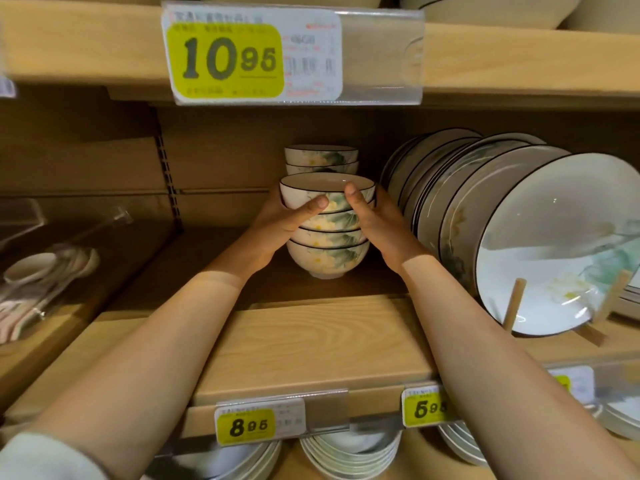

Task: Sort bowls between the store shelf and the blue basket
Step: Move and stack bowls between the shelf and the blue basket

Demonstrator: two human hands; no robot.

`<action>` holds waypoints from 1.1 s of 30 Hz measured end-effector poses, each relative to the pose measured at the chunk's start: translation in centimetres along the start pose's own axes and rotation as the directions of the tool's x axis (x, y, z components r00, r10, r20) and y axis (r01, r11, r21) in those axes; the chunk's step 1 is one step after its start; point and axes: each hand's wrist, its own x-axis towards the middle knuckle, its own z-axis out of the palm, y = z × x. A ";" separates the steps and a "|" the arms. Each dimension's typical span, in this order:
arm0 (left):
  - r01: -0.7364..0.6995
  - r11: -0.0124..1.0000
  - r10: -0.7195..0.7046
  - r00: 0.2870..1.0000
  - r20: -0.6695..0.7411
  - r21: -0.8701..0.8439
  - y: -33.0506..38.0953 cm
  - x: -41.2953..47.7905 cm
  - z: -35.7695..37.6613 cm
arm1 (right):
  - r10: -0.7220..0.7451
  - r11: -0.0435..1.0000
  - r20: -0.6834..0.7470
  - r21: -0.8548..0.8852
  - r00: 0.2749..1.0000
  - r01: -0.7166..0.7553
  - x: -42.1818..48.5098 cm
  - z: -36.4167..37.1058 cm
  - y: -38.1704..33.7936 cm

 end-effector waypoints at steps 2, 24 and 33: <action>0.011 1.000 -0.011 1.000 -0.008 -0.002 -0.1 -0.1 0.1 | -0.001 1.000 -0.003 0.000 1.000 0.001 -0.1 0.1 -0.1; 0.041 0.998 -0.037 0.994 -0.100 0.044 -0.8 -0.6 1.1 | 0.019 0.993 -0.079 -0.112 0.997 -0.027 -1.1 1.3 -0.7; -0.011 0.998 0.021 0.983 -0.183 0.055 -1.4 -0.5 1.9 | -0.042 0.992 -0.152 -0.124 0.988 0.023 -0.6 1.6 0.3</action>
